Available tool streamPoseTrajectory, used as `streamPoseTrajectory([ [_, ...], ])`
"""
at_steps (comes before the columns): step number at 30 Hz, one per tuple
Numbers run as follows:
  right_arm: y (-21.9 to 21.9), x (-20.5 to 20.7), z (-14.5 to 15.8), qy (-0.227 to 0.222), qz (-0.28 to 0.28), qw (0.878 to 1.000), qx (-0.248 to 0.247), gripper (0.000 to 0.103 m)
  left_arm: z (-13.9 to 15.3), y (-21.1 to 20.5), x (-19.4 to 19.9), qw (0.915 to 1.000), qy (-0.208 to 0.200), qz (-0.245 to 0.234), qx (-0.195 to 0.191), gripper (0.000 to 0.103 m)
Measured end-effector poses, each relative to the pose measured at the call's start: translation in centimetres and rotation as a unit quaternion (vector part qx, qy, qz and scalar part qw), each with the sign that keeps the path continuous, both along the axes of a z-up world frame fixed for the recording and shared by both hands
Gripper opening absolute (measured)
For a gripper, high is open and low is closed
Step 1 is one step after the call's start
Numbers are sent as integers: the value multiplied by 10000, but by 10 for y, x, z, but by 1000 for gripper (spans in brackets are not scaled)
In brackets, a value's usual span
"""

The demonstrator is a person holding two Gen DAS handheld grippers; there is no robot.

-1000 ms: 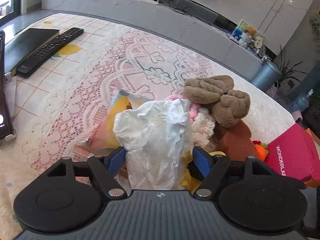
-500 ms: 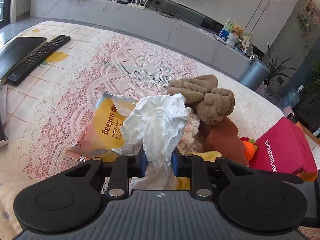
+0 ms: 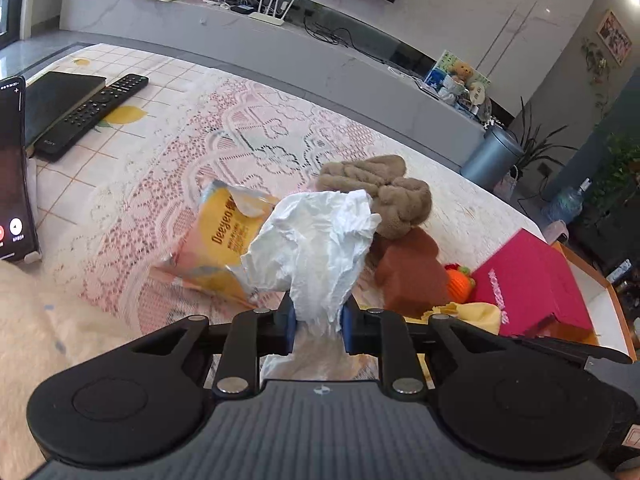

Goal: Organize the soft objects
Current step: 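Carry the tissue and yellow cloth into the orange box and release both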

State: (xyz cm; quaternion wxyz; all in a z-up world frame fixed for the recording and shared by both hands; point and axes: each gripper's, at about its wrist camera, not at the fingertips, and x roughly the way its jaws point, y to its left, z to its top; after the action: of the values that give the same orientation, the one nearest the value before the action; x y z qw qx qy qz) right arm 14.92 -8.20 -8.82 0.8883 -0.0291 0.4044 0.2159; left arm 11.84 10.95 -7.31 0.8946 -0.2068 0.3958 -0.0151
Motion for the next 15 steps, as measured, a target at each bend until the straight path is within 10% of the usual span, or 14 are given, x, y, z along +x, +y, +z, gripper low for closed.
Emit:
streamPoseTrajectory([
  [15,-114,-68,22,93,-1245,9915,364,2,35,-52,-46,9961,-468,-615,431,12],
])
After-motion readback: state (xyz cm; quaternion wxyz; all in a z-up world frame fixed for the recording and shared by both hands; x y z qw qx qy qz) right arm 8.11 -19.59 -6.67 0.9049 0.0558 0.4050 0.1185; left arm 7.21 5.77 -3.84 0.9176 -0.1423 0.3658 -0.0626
